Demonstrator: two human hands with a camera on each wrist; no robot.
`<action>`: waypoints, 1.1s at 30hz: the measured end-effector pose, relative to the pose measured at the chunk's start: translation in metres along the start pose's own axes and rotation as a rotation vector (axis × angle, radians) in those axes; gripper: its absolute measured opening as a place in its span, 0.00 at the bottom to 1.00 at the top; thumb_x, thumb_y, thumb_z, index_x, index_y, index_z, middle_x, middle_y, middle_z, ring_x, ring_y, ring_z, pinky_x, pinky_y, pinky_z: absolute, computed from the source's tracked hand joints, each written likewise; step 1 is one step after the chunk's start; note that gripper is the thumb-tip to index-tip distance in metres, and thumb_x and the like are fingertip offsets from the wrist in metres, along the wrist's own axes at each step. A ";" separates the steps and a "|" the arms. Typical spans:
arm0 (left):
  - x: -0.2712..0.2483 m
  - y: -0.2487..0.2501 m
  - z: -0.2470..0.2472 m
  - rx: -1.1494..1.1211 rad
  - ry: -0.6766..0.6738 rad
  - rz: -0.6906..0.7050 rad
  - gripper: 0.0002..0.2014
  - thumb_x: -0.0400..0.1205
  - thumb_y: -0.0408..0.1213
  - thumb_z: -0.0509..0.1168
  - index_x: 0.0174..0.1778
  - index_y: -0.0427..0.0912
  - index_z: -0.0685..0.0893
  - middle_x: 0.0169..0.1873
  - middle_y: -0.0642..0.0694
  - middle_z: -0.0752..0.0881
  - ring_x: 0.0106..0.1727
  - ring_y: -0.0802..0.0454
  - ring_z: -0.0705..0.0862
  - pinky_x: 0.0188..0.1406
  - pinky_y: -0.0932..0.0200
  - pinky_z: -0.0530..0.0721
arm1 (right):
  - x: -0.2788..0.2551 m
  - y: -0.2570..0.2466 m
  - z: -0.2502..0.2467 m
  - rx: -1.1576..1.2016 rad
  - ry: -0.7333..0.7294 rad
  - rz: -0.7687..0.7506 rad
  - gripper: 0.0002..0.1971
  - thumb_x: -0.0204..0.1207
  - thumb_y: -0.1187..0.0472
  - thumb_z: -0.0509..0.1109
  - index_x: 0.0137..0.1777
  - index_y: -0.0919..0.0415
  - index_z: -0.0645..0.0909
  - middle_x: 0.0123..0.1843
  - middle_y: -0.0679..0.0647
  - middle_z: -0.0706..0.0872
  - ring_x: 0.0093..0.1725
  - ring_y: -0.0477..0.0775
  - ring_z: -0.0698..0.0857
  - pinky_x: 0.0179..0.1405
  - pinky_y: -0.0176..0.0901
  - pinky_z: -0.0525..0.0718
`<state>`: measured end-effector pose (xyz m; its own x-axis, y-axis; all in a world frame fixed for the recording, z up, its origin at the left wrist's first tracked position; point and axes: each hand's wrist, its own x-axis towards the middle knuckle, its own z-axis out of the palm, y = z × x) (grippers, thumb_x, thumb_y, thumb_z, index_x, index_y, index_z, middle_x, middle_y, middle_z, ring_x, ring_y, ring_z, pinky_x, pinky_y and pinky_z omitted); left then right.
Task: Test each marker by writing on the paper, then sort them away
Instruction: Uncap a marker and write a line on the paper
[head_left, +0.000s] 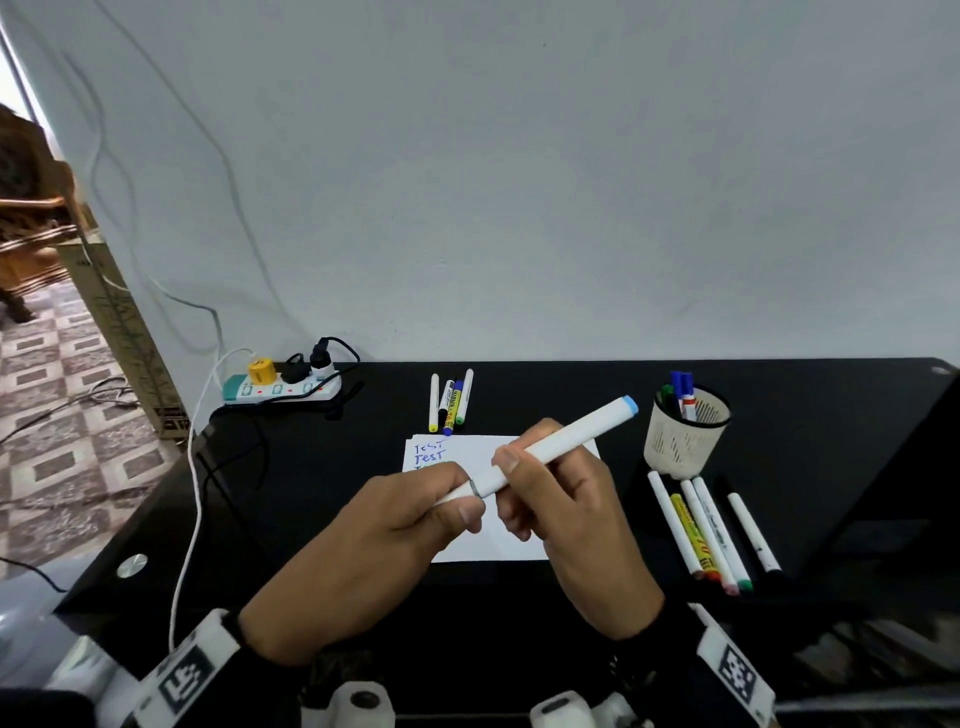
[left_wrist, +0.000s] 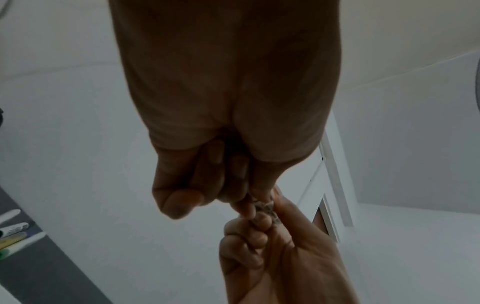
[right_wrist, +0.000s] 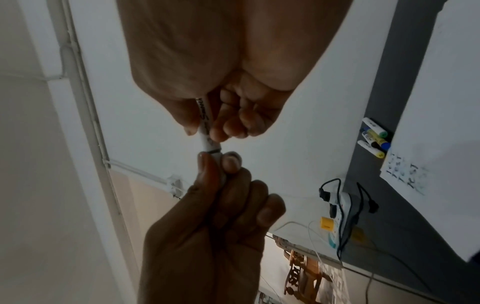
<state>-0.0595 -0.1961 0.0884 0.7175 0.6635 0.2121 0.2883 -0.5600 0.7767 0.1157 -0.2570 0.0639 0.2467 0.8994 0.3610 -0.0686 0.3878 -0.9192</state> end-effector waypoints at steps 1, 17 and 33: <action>0.000 0.001 0.000 -0.021 -0.027 -0.006 0.14 0.87 0.51 0.60 0.41 0.47 0.81 0.27 0.52 0.74 0.31 0.59 0.71 0.33 0.59 0.71 | -0.002 0.001 0.000 0.032 -0.006 0.005 0.10 0.82 0.55 0.71 0.44 0.60 0.82 0.29 0.57 0.82 0.29 0.50 0.79 0.29 0.39 0.77; 0.012 -0.058 0.007 0.039 0.131 -0.236 0.13 0.80 0.57 0.67 0.58 0.61 0.80 0.40 0.49 0.85 0.39 0.54 0.85 0.44 0.59 0.83 | 0.029 -0.027 -0.085 0.060 0.277 0.191 0.08 0.87 0.57 0.66 0.54 0.64 0.79 0.46 0.62 0.90 0.46 0.60 0.93 0.50 0.54 0.94; 0.004 -0.196 0.059 0.695 -0.088 -0.491 0.43 0.69 0.69 0.24 0.85 0.66 0.44 0.87 0.53 0.39 0.86 0.50 0.34 0.82 0.41 0.36 | 0.160 -0.053 -0.245 -1.721 -0.014 0.562 0.08 0.69 0.66 0.84 0.46 0.59 0.89 0.45 0.55 0.91 0.40 0.53 0.88 0.37 0.41 0.82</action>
<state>-0.0751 -0.1131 -0.0979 0.4477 0.8857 -0.1226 0.8823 -0.4153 0.2218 0.3955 -0.1835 0.1321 0.5415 0.8403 -0.0241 0.8397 -0.5421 -0.0327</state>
